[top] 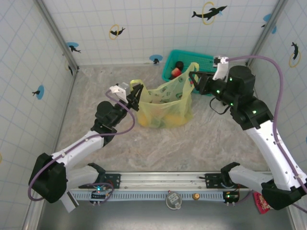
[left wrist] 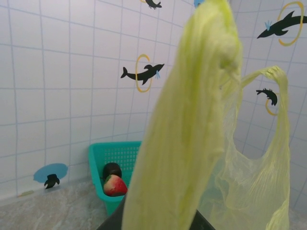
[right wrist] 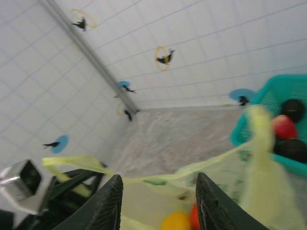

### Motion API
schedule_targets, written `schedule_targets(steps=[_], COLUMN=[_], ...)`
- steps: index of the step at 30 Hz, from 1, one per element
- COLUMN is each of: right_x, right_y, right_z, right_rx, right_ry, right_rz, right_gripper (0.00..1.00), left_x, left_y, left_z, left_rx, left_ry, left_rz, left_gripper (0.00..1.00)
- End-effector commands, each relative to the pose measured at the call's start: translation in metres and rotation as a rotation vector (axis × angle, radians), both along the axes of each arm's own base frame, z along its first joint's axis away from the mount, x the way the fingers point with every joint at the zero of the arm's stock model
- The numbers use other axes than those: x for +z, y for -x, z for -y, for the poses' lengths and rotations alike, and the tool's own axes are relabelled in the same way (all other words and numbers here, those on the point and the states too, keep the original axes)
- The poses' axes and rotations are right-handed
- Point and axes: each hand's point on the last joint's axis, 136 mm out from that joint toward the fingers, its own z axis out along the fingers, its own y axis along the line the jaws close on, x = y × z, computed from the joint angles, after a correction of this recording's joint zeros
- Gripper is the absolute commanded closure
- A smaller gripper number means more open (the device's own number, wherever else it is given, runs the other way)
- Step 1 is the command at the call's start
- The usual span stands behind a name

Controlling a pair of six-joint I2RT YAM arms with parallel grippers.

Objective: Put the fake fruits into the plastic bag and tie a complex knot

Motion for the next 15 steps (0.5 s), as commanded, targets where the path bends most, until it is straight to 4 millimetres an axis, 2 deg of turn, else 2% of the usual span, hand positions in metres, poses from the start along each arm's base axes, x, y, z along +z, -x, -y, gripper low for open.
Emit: schedule_targets(steps=[1, 5, 8, 11, 15], right_x=[0.041, 0.015, 0.003, 0.001, -0.002], right_y=[0.009, 0.017, 0.023, 0.029, 0.031], right_z=[-0.038, -0.101, -0.139, -0.162, -0.178], right_rx=[0.09, 0.143, 0.193, 0.235, 0.255], right_ry=[-0.25, -0.361, -0.417, -0.469, -0.512], right_rz=[-0.022, -0.227, -0.341, -0.393, -0.43], right_gripper=[0.6, 0.65, 0.66, 0.63, 0.57], left_x=[0.023, 0.017, 0.015, 0.013, 0.011], left_y=[0.004, 0.004, 0.005, 0.006, 0.007], left_z=[0.003, 0.006, 0.007, 0.009, 0.01], left_rx=[-0.008, -0.011, -0.012, -0.014, -0.014], left_ry=[0.005, -0.015, -0.024, -0.032, -0.038], left_rz=[0.059, 0.054, 0.056, 0.055, 0.056], left_gripper=[0.87, 0.87, 0.87, 0.87, 0.87])
